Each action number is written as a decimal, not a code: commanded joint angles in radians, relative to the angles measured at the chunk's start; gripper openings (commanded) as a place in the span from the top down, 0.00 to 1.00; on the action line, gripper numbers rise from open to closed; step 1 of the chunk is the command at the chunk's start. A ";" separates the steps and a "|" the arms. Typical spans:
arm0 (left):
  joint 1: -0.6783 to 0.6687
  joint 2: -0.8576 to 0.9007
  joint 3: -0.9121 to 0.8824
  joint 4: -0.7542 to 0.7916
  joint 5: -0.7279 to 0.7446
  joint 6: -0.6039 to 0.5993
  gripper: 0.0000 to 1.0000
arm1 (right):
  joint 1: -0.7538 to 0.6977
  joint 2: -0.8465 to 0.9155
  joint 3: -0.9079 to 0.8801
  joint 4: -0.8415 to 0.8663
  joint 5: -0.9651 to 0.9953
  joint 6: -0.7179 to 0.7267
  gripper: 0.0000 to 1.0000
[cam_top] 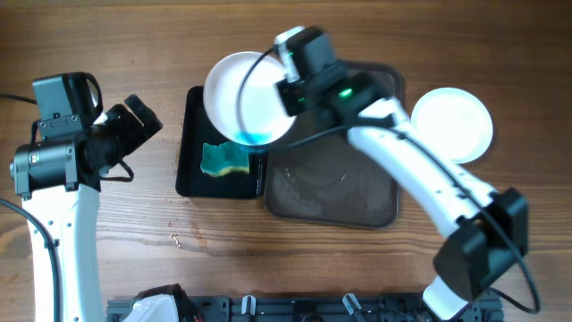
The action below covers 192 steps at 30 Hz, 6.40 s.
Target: Clean dirty plates on tray and stack at the side
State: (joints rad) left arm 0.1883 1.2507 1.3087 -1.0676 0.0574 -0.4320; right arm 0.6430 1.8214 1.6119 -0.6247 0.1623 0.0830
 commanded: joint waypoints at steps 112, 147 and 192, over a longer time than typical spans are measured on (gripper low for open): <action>0.006 -0.006 0.010 0.000 0.005 -0.002 0.00 | -0.539 -1.432 -1.001 0.129 -0.420 -0.090 0.00; -0.112 -0.170 -0.087 0.000 0.005 -0.002 0.00 | -0.540 -1.818 -1.607 0.639 -0.326 -0.056 0.00; -0.224 -1.244 -1.303 1.000 0.039 0.156 0.00 | -0.540 -1.818 -1.607 0.638 -0.326 -0.056 0.00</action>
State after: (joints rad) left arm -0.0284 0.0139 0.0158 -0.0673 0.0807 -0.2893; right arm 0.1074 0.0116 0.0063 0.0086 -0.1776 0.0246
